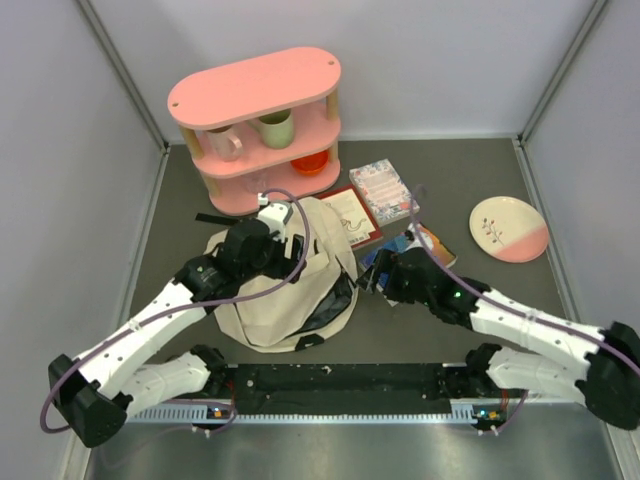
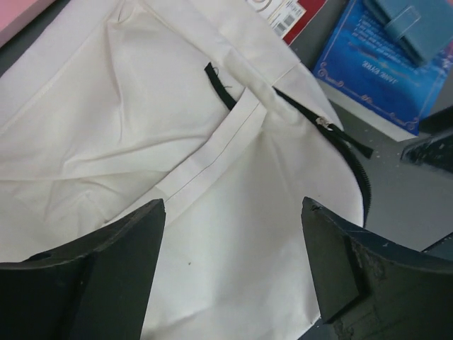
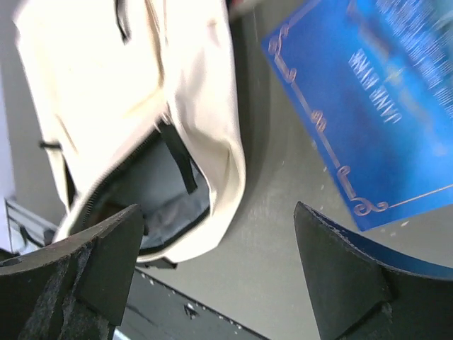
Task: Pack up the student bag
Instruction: Unzip the student bag at the center of the board, then adjust the stationery at the center of the board.
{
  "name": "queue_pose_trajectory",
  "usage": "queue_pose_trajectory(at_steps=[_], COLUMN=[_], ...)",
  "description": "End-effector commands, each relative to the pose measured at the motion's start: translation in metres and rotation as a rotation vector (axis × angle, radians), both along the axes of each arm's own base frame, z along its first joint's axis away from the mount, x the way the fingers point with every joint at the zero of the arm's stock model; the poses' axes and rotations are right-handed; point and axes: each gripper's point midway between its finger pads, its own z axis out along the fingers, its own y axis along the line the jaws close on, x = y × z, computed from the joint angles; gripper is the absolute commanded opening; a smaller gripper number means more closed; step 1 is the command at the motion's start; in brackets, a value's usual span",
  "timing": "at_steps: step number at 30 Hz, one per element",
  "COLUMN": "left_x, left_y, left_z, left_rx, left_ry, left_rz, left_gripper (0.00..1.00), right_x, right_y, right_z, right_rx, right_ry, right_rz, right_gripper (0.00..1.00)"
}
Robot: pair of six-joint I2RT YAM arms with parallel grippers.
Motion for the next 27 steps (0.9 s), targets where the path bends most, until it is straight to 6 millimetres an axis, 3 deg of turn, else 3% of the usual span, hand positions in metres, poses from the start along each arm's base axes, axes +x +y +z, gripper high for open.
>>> queue_pose_trajectory(at_steps=[1, 5, 11, 12, 17, 18, 23, 25, 27], left_x=[0.006, 0.009, -0.001, -0.003, -0.019, -0.021, -0.022, -0.015, -0.006], left_y=[-0.017, -0.018, -0.039, -0.042, -0.07, -0.072, -0.073, -0.074, -0.075], left_z=[0.055, 0.05, 0.021, 0.005, -0.022, -0.038, -0.08, -0.069, -0.044], left_rx=[-0.137, -0.129, -0.149, -0.144, -0.233, -0.216, -0.13, -0.144, -0.178], left_ry=[-0.126, -0.106, 0.001, 0.04, 0.181, 0.227, 0.372, 0.325, 0.227], left_rz=[-0.052, -0.037, -0.128, -0.14, -0.219, -0.231, -0.181, -0.171, -0.172], left_gripper=[0.82, 0.82, 0.82, 0.81, 0.8, 0.79, 0.73, 0.75, 0.79], right_x=[0.031, 0.034, 0.029, 0.028, 0.027, 0.028, 0.04, 0.049, 0.056], right_y=[-0.048, -0.064, -0.053, -0.052, -0.056, -0.058, -0.082, -0.099, -0.11], right_z=[0.041, 0.047, 0.042, 0.037, 0.035, 0.036, 0.035, 0.037, 0.04], right_rx=[-0.054, -0.047, -0.03, -0.03, -0.022, -0.025, -0.045, -0.06, -0.084], right_ry=[-0.145, -0.152, -0.107, -0.088, -0.083, -0.089, -0.082, -0.075, -0.083], right_rz=[-0.162, -0.193, -0.142, -0.142, -0.172, -0.182, -0.258, -0.294, -0.306], right_gripper=[0.86, 0.86, 0.83, 0.83, 0.83, 0.83, 0.84, 0.84, 0.85])
